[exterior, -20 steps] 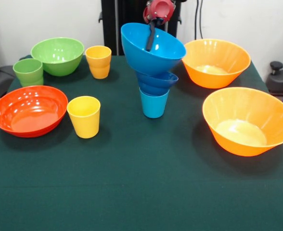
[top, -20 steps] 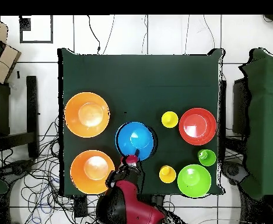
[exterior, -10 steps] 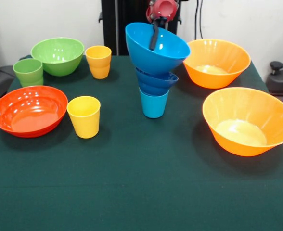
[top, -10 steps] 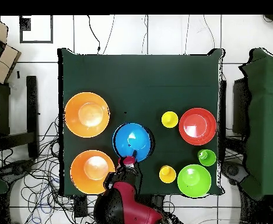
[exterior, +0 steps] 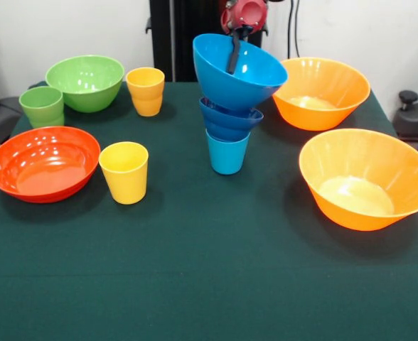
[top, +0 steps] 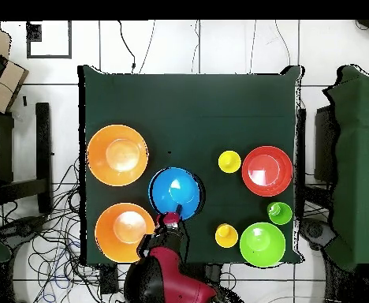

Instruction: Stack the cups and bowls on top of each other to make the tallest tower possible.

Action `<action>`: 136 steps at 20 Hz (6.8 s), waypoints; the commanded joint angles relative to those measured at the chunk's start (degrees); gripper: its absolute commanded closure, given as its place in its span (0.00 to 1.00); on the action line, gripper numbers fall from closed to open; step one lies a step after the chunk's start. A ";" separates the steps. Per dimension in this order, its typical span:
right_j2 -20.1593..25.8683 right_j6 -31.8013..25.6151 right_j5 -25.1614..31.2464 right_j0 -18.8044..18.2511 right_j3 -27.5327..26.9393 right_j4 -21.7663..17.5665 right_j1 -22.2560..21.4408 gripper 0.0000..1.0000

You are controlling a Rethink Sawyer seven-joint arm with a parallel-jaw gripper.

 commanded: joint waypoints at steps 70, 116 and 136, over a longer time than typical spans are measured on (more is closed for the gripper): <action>3.06 14.56 -11.40 -1.93 -2.69 0.33 9.26 1.00; 3.18 13.75 -9.96 -2.01 -2.78 1.10 8.04 0.00; 2.63 12.39 -10.12 -2.52 -4.01 0.55 8.97 0.00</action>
